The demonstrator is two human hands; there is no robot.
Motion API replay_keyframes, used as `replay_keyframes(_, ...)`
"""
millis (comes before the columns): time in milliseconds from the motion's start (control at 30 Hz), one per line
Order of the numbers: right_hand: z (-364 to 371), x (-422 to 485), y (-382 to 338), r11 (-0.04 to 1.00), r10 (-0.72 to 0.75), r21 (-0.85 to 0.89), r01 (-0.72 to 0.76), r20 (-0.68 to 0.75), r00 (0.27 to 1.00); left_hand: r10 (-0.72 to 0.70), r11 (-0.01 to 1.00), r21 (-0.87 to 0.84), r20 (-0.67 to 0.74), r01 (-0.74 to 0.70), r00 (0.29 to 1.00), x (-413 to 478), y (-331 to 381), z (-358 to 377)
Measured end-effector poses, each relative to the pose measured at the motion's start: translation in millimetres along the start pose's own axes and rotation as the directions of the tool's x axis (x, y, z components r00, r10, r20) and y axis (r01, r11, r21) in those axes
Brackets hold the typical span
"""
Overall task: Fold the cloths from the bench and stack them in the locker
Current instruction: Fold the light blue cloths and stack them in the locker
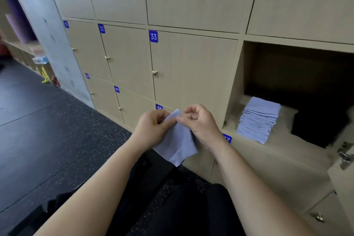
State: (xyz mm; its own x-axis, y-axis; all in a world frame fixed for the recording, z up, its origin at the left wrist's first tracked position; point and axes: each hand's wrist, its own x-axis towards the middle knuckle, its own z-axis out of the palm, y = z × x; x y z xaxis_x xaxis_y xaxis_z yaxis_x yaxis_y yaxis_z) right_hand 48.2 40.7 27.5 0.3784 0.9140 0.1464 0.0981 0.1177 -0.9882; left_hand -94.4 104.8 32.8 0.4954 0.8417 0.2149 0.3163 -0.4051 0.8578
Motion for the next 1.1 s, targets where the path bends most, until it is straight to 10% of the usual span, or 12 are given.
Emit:
replay_keyframes(367, -38.9, -27.2, 2.2, 0.993, 0.115, 0.03, -0.115, 0.019, 0.993, -0.218, 0.775, -0.588, 0.096, 0.232, 0.971, -4.4, -5.3, 6.9)
replay_keyframes(633, -46.8, -29.4, 12.2, 0.951, -0.068, -0.307, 0.029, -0.117, 0.991, -0.228, 0.747, -0.635, 0.029, 0.195, 0.973, -1.2, 1.5, 22.4)
replay_keyframes(900, -52.9, -27.4, 8.9, 0.967, -0.1, -0.249, 0.058, -0.159, 0.982, -0.376, 0.72, -0.587, 0.117, 0.37, 0.919, 8.4, 5.2, 32.5)
replay_keyframes(1100, -59.4, -24.7, 8.4, 0.975, -0.086, -0.217, 0.049, -0.166, 0.982, -0.248, 0.924, -0.323, -0.101, 0.204, 0.963, 18.2, 0.2, 44.8)
